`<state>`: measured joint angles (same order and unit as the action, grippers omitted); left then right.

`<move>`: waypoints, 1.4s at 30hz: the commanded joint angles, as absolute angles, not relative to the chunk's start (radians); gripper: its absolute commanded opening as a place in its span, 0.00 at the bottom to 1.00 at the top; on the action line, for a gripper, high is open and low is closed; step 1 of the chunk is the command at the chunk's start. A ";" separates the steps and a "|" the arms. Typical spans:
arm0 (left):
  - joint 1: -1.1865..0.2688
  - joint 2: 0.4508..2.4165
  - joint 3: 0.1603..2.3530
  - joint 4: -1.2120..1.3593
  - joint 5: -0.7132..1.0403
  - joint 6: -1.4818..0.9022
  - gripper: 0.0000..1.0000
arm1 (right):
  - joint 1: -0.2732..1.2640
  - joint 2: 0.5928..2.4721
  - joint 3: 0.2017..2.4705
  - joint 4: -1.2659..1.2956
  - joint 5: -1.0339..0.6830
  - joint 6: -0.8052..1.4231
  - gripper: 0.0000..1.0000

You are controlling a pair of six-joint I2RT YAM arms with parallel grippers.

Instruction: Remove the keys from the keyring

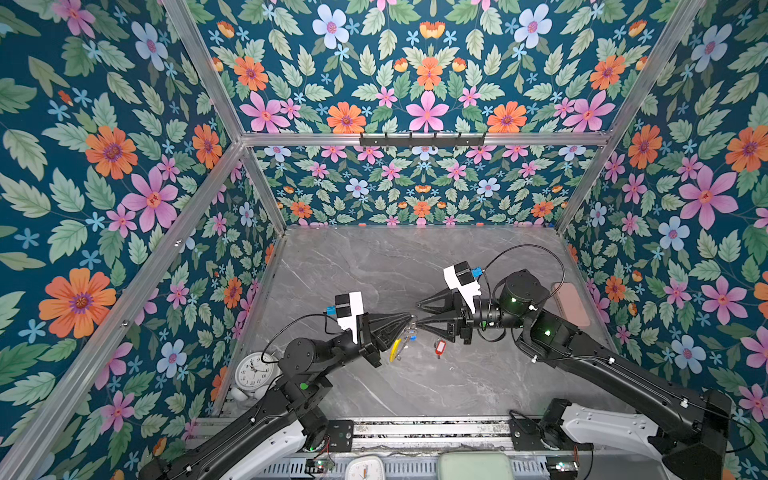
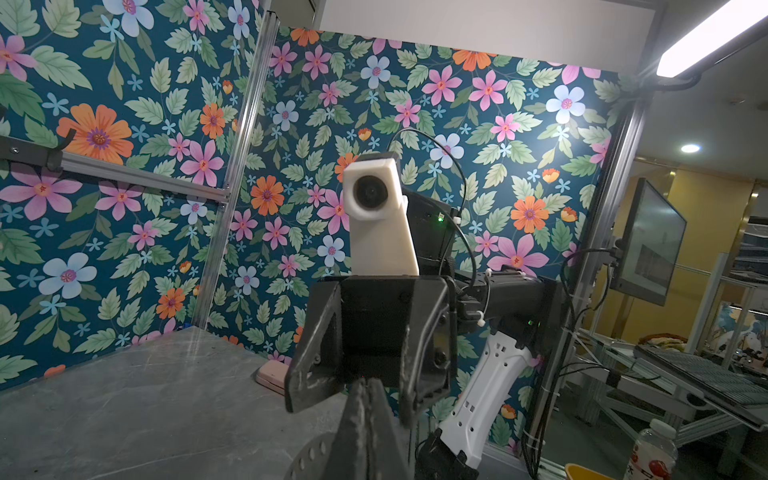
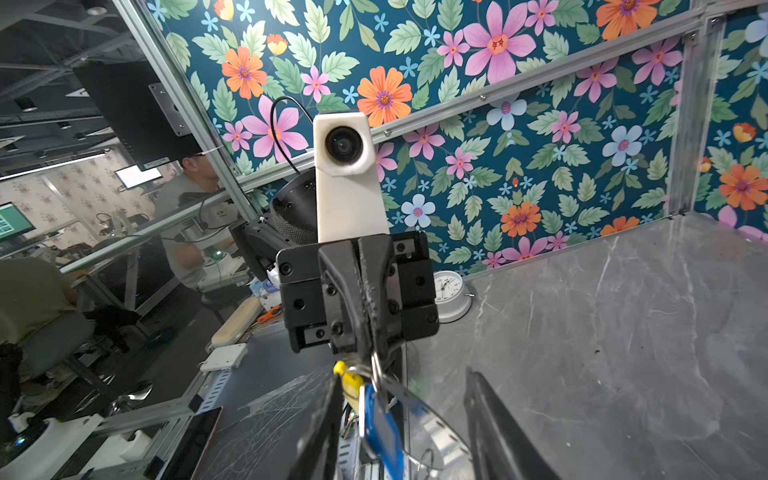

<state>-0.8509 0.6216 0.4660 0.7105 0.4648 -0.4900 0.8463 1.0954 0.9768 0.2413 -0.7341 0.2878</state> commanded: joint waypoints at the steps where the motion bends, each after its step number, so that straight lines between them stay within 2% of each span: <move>1: -0.850 0.614 0.468 0.744 0.446 -0.477 0.00 | 0.847 1.100 0.978 0.311 -0.768 0.325 0.41; 4: -0.850 0.616 0.468 0.744 0.446 -0.476 0.00 | 0.846 1.108 0.977 0.313 -0.771 0.332 0.27; 8: -0.850 0.623 0.470 0.744 0.448 -0.477 0.00 | 0.847 1.123 0.987 0.295 -0.775 0.334 0.18; 12: -0.850 0.627 0.474 0.737 0.449 -0.481 0.00 | 0.846 1.121 0.994 0.270 -0.763 0.329 0.01; 13: -0.850 0.627 0.474 0.733 0.448 -0.484 0.00 | 0.846 1.118 0.994 0.257 -0.756 0.324 0.00; 16: -0.850 0.622 0.477 0.709 0.436 -0.495 0.00 | 0.845 1.106 1.007 0.185 -0.743 0.289 0.00; 20: -0.850 0.595 0.483 0.651 0.423 -0.506 0.20 | 0.839 1.097 1.036 0.067 -0.755 0.237 0.00; 26: -0.850 0.555 0.527 0.478 0.420 -0.496 0.30 | 0.790 1.094 1.085 -0.077 -0.845 0.180 0.00; 35: -0.848 0.643 0.739 0.057 0.544 -0.420 0.32 | 0.770 1.117 1.182 -0.292 -0.938 0.047 0.00; 39: -0.848 0.675 0.812 -0.043 0.567 -0.394 0.33 | 0.769 1.123 1.197 -0.309 -0.964 0.033 0.00; 42: -0.848 0.710 0.846 -0.077 0.616 -0.390 0.30 | 0.769 1.130 1.215 -0.337 -0.973 0.019 0.00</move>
